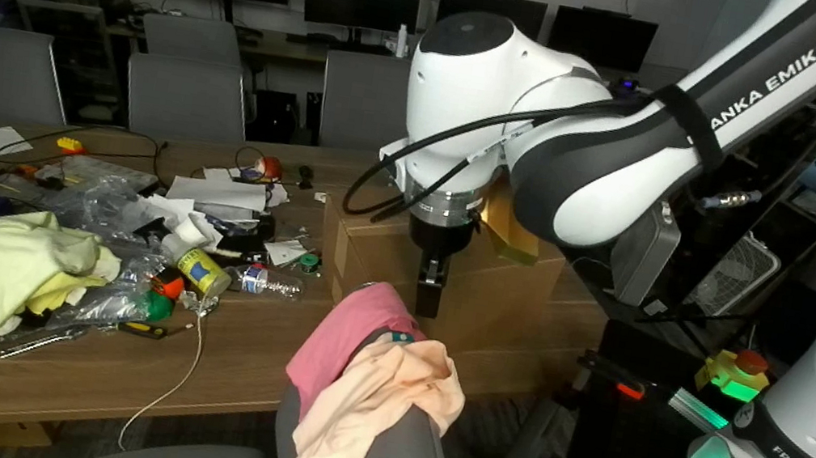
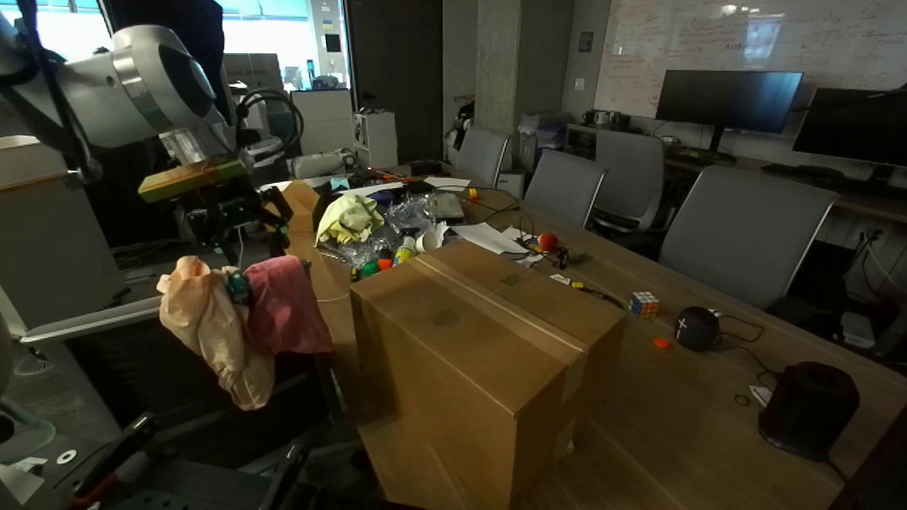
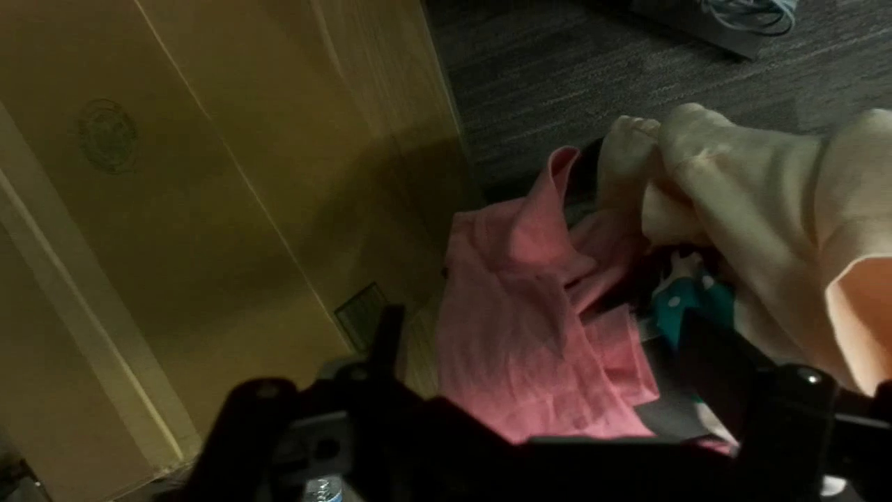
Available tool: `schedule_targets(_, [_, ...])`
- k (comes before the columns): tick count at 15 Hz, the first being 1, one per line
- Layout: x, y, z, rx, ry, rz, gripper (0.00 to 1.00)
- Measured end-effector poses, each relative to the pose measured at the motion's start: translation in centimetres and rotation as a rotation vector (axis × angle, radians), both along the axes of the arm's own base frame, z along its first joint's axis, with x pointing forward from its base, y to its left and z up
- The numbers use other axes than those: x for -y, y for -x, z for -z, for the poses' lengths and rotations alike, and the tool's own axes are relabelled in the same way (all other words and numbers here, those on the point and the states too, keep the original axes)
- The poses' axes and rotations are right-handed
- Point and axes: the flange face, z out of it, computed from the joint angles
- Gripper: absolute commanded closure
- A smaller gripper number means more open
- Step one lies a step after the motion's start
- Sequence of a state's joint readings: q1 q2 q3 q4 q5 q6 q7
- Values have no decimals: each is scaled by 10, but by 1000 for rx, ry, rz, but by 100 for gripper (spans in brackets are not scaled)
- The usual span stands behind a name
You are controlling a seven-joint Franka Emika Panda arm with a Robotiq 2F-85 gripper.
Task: Pick up the clothes from the headrest of the chair and put them on the box
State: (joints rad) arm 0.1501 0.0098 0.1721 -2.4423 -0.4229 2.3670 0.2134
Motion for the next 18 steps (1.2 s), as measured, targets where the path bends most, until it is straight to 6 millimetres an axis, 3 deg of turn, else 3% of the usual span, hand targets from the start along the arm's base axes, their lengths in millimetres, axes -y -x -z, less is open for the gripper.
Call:
schedule_targets(4, [-32, 16, 14, -37, 2, -55, 0])
schedule_targets(8, [-53, 21, 15, -54, -33, -54, 0])
schedule_targets(14, [-65, 19, 10, -100, -68, -28, 0])
schedule_targets(18, [-64, 19, 34, -173, -47, -18, 0])
